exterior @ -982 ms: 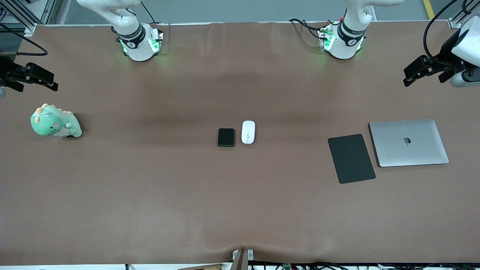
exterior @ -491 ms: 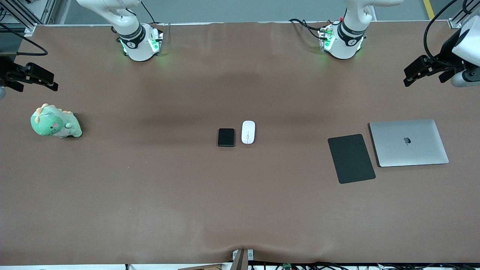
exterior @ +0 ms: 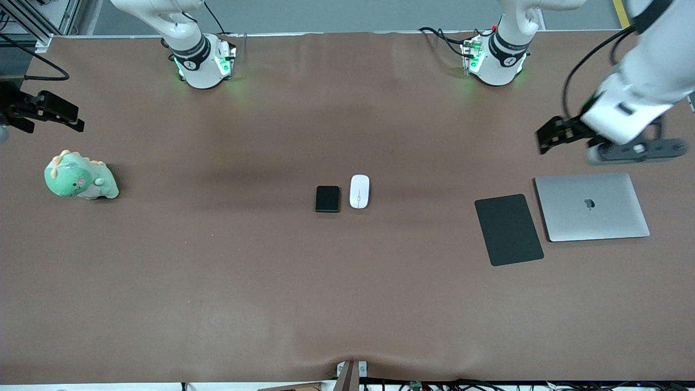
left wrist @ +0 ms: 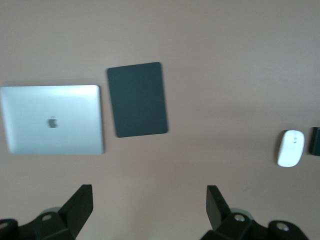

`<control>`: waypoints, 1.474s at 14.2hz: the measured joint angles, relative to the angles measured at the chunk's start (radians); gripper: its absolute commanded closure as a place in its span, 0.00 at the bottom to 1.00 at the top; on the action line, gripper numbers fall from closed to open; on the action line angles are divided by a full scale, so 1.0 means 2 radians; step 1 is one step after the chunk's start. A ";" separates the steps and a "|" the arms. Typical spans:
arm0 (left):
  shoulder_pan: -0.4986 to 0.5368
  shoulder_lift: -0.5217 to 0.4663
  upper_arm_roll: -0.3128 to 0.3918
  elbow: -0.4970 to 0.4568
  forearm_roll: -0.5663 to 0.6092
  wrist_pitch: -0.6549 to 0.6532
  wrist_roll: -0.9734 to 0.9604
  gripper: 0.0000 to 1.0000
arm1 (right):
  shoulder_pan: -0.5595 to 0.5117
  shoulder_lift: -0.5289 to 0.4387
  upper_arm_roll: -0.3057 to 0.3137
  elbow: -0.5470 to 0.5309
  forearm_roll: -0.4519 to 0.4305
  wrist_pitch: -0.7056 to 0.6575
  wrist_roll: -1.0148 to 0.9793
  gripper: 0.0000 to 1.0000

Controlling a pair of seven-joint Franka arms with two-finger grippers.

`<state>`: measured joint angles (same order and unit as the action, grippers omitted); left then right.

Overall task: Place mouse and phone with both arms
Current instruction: 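Reach the left gripper down over the white mouse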

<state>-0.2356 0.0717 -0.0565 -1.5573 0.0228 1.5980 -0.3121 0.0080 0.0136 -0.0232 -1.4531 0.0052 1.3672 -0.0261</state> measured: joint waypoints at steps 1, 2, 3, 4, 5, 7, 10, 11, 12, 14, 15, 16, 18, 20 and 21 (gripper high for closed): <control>-0.014 0.012 -0.009 0.000 0.000 0.008 -0.020 0.00 | 0.000 0.000 0.000 0.000 0.000 0.000 0.000 0.00; -0.028 0.024 -0.016 -0.001 0.000 0.015 -0.038 0.00 | 0.000 0.000 0.000 0.000 0.000 0.000 0.000 0.00; -0.044 0.035 -0.020 -0.003 0.000 0.024 -0.054 0.00 | 0.000 0.000 0.000 0.000 0.000 0.000 0.000 0.00; -0.061 0.046 -0.022 -0.008 0.000 0.036 -0.067 0.00 | 0.000 0.000 0.000 0.000 0.000 0.000 0.000 0.00; -0.078 0.057 -0.023 -0.015 0.000 0.047 -0.075 0.00 | 0.000 0.000 0.000 0.000 0.001 0.000 0.000 0.00; -0.109 0.084 -0.024 -0.026 0.000 0.072 -0.080 0.00 | 0.000 0.000 0.000 0.000 0.001 0.000 0.000 0.00; -0.155 0.132 -0.025 -0.043 0.000 0.135 -0.096 0.00 | 0.000 0.000 0.000 0.001 0.001 0.001 0.000 0.00; -0.169 0.148 -0.025 -0.051 0.000 0.158 -0.110 0.00 | 0.000 0.000 0.000 0.001 0.001 0.001 0.000 0.00; -0.183 0.165 -0.025 -0.057 0.000 0.181 -0.128 0.00 | 0.000 0.000 0.000 0.001 0.001 0.001 0.000 0.00; -0.208 0.196 -0.025 -0.062 0.000 0.216 -0.159 0.00 | 0.000 0.000 0.000 0.001 0.001 0.001 0.000 0.00; -0.215 0.209 -0.025 -0.062 0.000 0.231 -0.167 0.00 | 0.000 0.000 0.000 0.001 0.001 0.001 0.000 0.00; -0.218 0.219 -0.025 -0.062 0.000 0.245 -0.175 0.00 | 0.000 0.000 0.000 0.000 0.001 0.001 0.000 0.00; -0.225 0.240 -0.025 -0.063 0.000 0.277 -0.204 0.00 | 0.000 0.001 0.000 0.000 0.002 0.001 0.000 0.00; -0.234 0.263 -0.025 -0.064 0.000 0.320 -0.230 0.00 | 0.000 0.003 0.000 -0.001 0.002 0.001 0.000 0.00; -0.237 0.275 -0.025 -0.064 0.000 0.339 -0.236 0.00 | 0.000 0.006 0.000 -0.001 0.003 0.002 0.000 0.00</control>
<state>-0.7090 0.6215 -0.1067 -1.6851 0.0226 2.2768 -0.7844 0.0082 0.0255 -0.0230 -1.4554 0.0103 1.3703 -0.0261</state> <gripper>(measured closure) 0.000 0.000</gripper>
